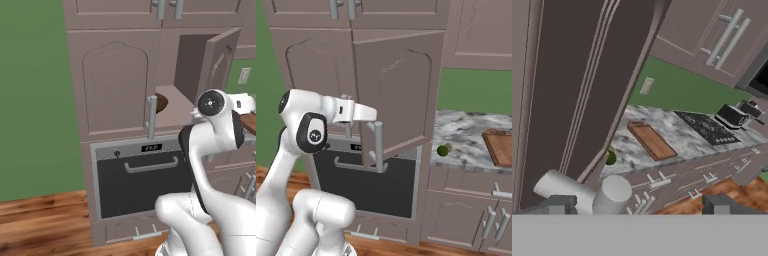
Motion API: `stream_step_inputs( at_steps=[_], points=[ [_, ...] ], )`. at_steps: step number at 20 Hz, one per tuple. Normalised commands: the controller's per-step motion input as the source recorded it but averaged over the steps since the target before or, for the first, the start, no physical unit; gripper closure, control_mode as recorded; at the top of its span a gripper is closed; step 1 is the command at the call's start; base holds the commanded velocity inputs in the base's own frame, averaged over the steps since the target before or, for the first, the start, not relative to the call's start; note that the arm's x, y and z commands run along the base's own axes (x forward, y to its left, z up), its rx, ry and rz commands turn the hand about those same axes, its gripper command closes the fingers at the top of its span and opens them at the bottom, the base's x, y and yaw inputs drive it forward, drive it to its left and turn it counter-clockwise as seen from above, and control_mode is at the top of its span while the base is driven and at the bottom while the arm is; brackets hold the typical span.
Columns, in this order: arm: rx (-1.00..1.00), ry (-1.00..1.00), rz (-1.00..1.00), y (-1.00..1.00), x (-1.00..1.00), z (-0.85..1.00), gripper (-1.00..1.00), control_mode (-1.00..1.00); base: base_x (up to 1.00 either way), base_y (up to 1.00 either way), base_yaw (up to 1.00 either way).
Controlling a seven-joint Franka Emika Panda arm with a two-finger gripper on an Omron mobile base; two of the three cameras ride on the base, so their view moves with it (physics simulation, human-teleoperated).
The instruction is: Open the cabinet. Place the bowl and condiment on the counter. Then place the lime and garlic on the cutting board.
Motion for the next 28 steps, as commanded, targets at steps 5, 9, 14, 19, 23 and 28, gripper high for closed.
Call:
stream_step_inputs(
  at_steps=[5,9,14,19,23,28],
  points=[
    [0.04,0.00,0.00,0.36,-0.67,0.00,-1.00,-1.00,0.00,0.00,0.00],
    [0.00,0.00,0.00,0.61,-0.18,0.01,-1.00,-1.00,0.00,0.00,0.00],
    [0.00,0.00,0.00,0.50,0.09,0.00,-1.00,-1.00,0.00,0.00,0.00],
    [0.02,0.00,0.00,0.35,0.30,0.00,-1.00,-1.00,0.00,0.00,0.00],
    [0.01,-0.01,0.00,0.28,0.33,0.00,-1.00,-1.00,0.00,0.00,0.00],
    [0.00,-0.01,0.00,0.27,0.29,0.00,-1.00,-1.00,0.00,0.00,0.00]
  ],
)
